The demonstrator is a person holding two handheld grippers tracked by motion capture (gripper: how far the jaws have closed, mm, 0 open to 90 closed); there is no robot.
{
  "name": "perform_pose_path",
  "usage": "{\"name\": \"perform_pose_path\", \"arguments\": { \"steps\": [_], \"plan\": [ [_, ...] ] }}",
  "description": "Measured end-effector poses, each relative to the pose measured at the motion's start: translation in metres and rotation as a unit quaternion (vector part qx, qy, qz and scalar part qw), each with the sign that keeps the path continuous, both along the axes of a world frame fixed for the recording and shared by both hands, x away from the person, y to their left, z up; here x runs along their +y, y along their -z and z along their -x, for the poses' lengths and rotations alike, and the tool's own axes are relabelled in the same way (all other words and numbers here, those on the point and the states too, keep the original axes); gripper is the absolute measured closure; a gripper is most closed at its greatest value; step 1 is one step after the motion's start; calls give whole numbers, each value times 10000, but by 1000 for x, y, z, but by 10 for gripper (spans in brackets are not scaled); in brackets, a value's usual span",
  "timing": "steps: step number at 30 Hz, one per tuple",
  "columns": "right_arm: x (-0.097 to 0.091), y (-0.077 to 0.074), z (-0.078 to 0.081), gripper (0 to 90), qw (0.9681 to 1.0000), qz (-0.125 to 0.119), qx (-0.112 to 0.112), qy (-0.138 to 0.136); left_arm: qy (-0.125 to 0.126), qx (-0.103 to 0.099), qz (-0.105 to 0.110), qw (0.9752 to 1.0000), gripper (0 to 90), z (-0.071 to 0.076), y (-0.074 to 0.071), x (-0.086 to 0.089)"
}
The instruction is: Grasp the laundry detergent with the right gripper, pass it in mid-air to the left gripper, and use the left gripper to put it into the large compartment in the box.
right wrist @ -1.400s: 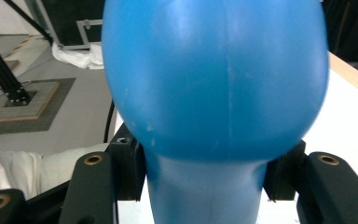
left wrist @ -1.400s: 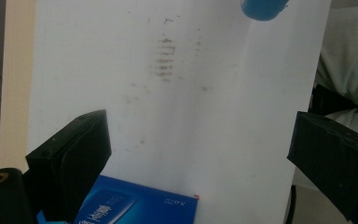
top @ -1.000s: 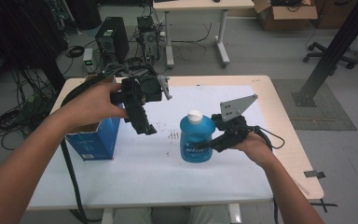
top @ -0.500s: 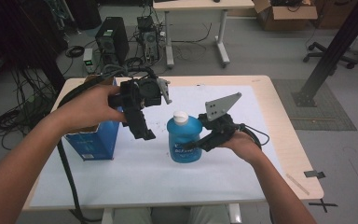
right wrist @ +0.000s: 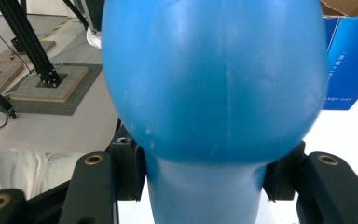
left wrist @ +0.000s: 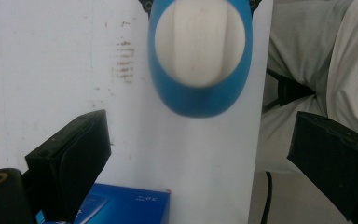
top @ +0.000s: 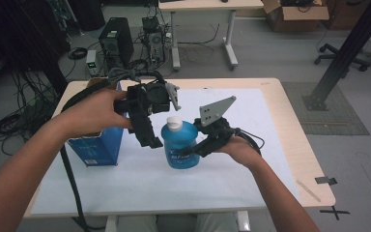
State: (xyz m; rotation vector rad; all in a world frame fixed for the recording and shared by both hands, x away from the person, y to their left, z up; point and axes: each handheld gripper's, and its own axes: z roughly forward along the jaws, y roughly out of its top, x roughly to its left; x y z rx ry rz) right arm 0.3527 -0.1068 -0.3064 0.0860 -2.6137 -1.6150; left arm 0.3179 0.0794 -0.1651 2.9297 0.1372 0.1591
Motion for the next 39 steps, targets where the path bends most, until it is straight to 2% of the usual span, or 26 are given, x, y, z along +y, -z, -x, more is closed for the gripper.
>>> {"name": "perform_pose_path", "arguments": {
  "steps": [8,18,39],
  "plan": [
    [11,1,-1,436,10000,57,-13,-65,47,2,-45,10000,60,-1,2,-8],
    [15,0,-1,436,9999,62,10,-89,85,18,-27,10000,59,-4,4,-14],
    [16,-2,-1,435,9999,88,14,-84,173,181,-20,9997,83,-12,29,-27]
  ]
}}
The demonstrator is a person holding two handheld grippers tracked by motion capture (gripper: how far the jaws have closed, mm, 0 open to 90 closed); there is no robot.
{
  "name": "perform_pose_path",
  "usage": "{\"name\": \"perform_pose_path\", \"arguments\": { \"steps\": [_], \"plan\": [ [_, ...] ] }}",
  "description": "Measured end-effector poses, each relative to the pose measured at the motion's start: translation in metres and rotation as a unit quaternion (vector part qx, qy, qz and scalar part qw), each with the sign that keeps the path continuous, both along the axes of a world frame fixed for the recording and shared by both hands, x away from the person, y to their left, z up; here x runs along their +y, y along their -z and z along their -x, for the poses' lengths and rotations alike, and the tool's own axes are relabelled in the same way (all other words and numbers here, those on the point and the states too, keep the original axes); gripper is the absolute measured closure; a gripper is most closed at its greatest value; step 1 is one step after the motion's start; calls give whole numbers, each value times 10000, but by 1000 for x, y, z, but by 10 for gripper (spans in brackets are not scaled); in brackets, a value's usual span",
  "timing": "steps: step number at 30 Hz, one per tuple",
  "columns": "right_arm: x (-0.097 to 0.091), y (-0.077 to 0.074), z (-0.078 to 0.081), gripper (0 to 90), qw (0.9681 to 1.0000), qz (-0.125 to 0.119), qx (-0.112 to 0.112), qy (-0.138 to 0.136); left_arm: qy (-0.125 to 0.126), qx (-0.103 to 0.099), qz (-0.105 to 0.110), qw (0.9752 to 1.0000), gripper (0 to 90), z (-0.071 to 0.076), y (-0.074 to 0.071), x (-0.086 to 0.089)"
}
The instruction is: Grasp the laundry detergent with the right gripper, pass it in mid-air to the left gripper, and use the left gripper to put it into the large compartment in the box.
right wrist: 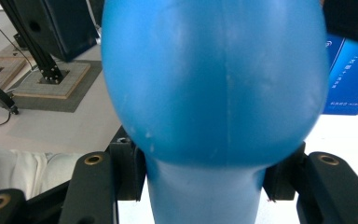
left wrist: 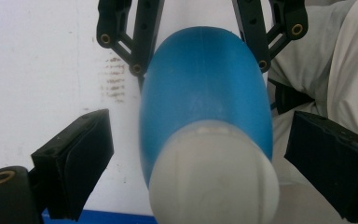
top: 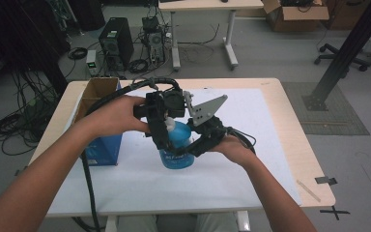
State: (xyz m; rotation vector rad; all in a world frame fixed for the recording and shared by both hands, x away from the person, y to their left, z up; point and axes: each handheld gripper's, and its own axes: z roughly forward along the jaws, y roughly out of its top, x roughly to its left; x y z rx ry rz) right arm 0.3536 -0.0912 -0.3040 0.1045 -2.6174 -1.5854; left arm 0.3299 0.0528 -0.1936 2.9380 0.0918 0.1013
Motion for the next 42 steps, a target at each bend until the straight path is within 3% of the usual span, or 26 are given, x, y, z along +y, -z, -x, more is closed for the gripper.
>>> {"name": "perform_pose_path", "arguments": {
  "steps": [9,42],
  "plan": [
    [0,-1,0,435,10000,-20,7,7,9,-9,23,10000,173,-2,0,0],
    [-1,-1,1,436,10000,2,4,68,96,-41,3,9999,358,0,1,-2]
  ]
}}
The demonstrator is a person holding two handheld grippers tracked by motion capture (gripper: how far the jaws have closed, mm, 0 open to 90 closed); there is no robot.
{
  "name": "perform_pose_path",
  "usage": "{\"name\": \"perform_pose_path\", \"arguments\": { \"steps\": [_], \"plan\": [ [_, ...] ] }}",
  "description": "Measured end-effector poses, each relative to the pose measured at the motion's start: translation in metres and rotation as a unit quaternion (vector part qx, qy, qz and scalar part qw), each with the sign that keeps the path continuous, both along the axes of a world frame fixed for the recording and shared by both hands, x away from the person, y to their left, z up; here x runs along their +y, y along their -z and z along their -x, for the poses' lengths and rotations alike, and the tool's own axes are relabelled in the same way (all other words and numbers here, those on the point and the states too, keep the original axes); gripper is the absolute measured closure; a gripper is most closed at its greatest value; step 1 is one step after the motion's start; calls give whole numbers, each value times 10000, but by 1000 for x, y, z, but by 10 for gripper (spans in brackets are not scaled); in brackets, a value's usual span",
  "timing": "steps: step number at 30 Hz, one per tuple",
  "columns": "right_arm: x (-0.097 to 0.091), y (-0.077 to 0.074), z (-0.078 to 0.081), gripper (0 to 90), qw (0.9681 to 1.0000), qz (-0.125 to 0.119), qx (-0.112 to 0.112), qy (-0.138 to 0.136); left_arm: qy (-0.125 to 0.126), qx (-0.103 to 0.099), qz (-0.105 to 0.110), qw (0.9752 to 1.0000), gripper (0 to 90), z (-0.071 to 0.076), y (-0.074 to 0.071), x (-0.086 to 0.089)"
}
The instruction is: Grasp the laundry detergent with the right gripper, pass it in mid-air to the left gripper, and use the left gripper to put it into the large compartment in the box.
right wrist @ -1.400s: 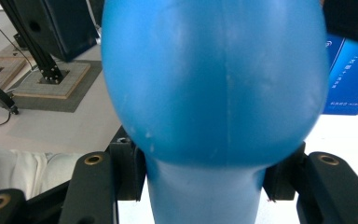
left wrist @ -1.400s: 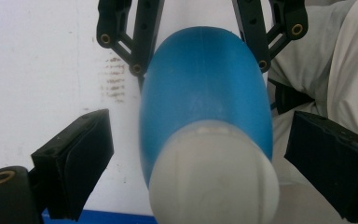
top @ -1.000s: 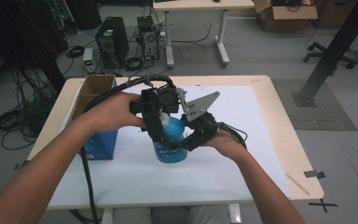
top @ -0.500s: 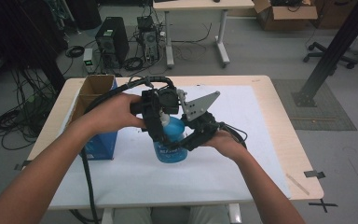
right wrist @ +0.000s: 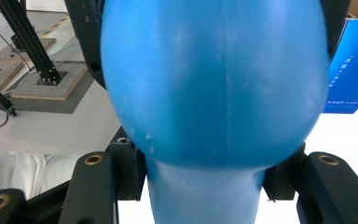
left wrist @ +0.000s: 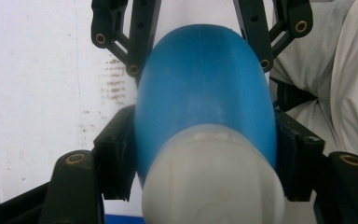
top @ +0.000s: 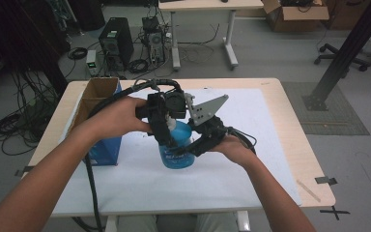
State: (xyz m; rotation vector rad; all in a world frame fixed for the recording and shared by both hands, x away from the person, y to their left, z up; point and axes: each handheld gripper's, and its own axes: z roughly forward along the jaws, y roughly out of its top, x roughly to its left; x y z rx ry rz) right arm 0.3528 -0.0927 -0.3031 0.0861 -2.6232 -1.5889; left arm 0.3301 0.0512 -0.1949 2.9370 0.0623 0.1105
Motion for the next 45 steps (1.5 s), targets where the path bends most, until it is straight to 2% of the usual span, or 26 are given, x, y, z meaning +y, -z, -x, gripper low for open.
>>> {"name": "perform_pose_path", "arguments": {
  "steps": [15,23,27,28,30,33,34,35,36,37,38,39,40,41,42,44,45],
  "plan": [
    [-2,0,0,436,10000,-27,-11,-1,0,-4,22,10000,375,0,-2,-1],
    [-2,-1,1,431,10000,1,-91,20,1,-38,7,10000,378,2,-3,-3],
    [-4,-1,1,419,10000,-20,-9,0,-33,10,31,10000,379,1,-4,-3],
    [-7,-1,1,332,10000,2,13,8,-50,-2,15,10000,379,2,-5,-2],
    [-14,-1,2,285,10000,51,22,65,-83,1,-16,10000,379,1,-6,-1],
    [-23,-2,2,257,9999,74,7,137,-137,-5,-4,9999,379,1,-7,1],
    [-34,-2,3,237,9997,105,18,239,-219,-36,-20,9998,379,0,-9,3],
    [-34,-2,3,237,9997,105,18,239,-219,-36,-20,9998,379,0,-9,3],
    [-46,-2,2,213,9991,149,25,395,-261,-58,-55,9996,379,-1,-10,4],
    [-46,-2,2,213,9991,149,25,395,-305,-82,-84,9995,379,-1,-12,5],
    [-58,-2,2,194,9983,211,66,541,-422,-115,-115,9990,379,-2,-16,8],
    [-58,-2,2,194,9983,211,66,541,-422,-115,-115,9990,379,-2,-16,8],
    [-70,-3,1,175,9973,274,96,673,-500,-121,-115,9986,379,-3,-18,10],
    [-76,-3,1,167,9965,333,91,757,-654,-143,-111,9977,379,-4,-24,14],
    [-76,-3,1,167,9965,333,91,757,-654,-143,-111,9977,379,-4,-24,14],
    [-92,-7,0,144,9936,560,28,980,-943,-199,-120,9953,379,-7,-33,20],
    [-92,-7,0,144,9936,560,28,980,-943,-199,-120,9953,379,-7,-33,20]
  ]
}}
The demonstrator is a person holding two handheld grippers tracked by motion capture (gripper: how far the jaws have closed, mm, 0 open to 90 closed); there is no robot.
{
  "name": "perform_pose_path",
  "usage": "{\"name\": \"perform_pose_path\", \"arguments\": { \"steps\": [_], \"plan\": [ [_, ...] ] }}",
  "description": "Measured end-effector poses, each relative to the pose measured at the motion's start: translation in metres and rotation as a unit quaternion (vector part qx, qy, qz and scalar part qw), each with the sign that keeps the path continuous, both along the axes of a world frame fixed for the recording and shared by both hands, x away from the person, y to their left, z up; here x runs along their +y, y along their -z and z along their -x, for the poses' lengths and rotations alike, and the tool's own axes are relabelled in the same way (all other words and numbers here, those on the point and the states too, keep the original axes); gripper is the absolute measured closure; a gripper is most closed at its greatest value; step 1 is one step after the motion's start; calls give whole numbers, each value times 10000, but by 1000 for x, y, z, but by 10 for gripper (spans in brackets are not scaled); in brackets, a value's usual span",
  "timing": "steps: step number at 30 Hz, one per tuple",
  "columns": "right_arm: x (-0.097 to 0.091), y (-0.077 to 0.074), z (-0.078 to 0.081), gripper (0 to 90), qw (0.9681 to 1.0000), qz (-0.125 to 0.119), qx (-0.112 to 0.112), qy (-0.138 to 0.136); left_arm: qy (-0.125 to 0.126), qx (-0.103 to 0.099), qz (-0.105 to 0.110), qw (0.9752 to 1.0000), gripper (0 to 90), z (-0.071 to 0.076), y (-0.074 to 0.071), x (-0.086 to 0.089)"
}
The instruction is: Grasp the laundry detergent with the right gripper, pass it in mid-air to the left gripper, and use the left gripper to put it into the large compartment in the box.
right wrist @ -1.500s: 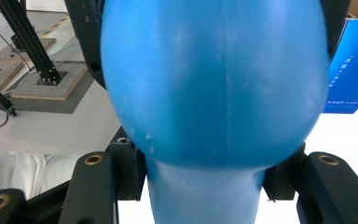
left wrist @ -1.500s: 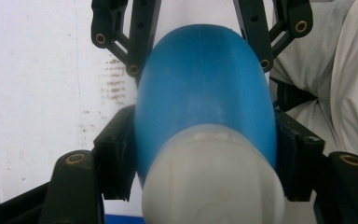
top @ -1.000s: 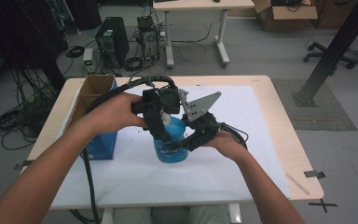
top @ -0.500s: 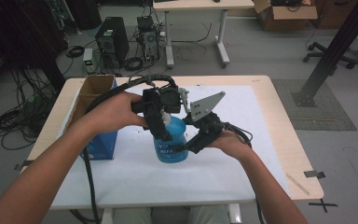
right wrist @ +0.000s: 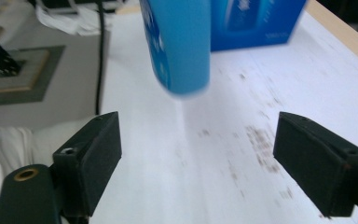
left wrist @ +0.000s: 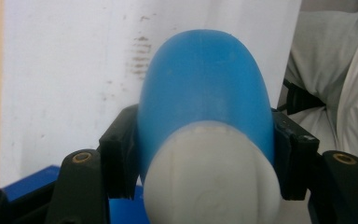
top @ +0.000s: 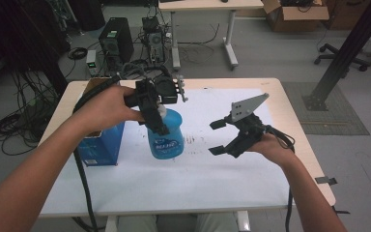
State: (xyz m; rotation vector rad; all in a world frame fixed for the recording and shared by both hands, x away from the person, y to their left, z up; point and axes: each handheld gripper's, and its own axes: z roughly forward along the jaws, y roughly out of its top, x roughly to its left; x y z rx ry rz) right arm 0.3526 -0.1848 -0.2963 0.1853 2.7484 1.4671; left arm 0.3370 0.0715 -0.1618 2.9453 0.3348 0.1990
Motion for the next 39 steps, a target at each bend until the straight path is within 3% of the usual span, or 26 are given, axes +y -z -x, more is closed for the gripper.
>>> {"name": "perform_pose_path", "arguments": {
  "steps": [1,3,4,5,9,10,11,12,14,18,19,20,21,22,24,25,28,29,33,39],
  "plan": [
    [-10,-3,1,134,9999,110,-18,128,-206,-79,22,9998,379,-2,-7,5],
    [-15,-5,1,127,9997,156,-31,175,-331,-124,22,9994,378,-3,-10,7],
    [-25,-10,1,120,9993,251,-37,291,-587,-205,12,9981,378,-5,-16,11],
    [-29,-12,2,116,9989,311,-47,336,-587,-205,12,9981,378,-5,-16,11],
    [-40,-18,3,96,9974,530,-64,492,-1041,-358,-94,9939,379,-11,-29,18],
    [-43,-20,3,93,9969,577,-57,532,-1142,-399,-103,9926,379,-12,-32,20],
    [-50,-22,3,88,9956,688,-66,636,-1383,-444,-113,9893,379,-15,-38,23],
    [-53,-23,3,88,9950,733,-78,679,-1383,-444,-113,9893,379,-15,-38,23],
    [-56,-24,3,88,9944,763,-105,717,-1582,-467,-135,9862,379,-18,-45,28],
    [-67,-26,5,91,9927,833,-157,860,-2055,-504,-74,9773,379,-24,-60,38],
    [-71,-27,5,91,9918,883,-159,910,-2297,-548,-41,9717,379,-27,-68,44],
    [-71,-27,5,91,9918,883,-159,910,-2297,-548,-41,9717,379,-27,-68,44],
    [-76,-27,4,91,9907,958,-178,949,-2539,-597,21,9654,379,-29,-76,50],
    [-79,-27,4,87,9897,1019,-188,991,-2539,-597,21,9654,379,-29,-76,50],
    [-84,-26,3,82,9878,1125,-174,1066,-2808,-640,98,9576,380,-32,-83,57],
    [-86,-26,2,82,9872,1154,-169,1084,-3087,-666,174,9487,380,-34,-87,65],
    [-93,-26,1,82,9862,1191,-153,1137,-3463,-694,267,9352,380,-37,-91,77],
    [-94,-27,1,82,9859,1212,-152,1148,-3463,-694,267,9352,380,-37,-91,77],
    [-97,-30,0,79,9837,1353,-191,1169,-3891,-714,236,9181,380,-42,-93,93],
    [-99,-33,-1,79,9834,1371,-230,1170,-4420,-760,226,8935,380,-46,-95,113]
  ]
}}
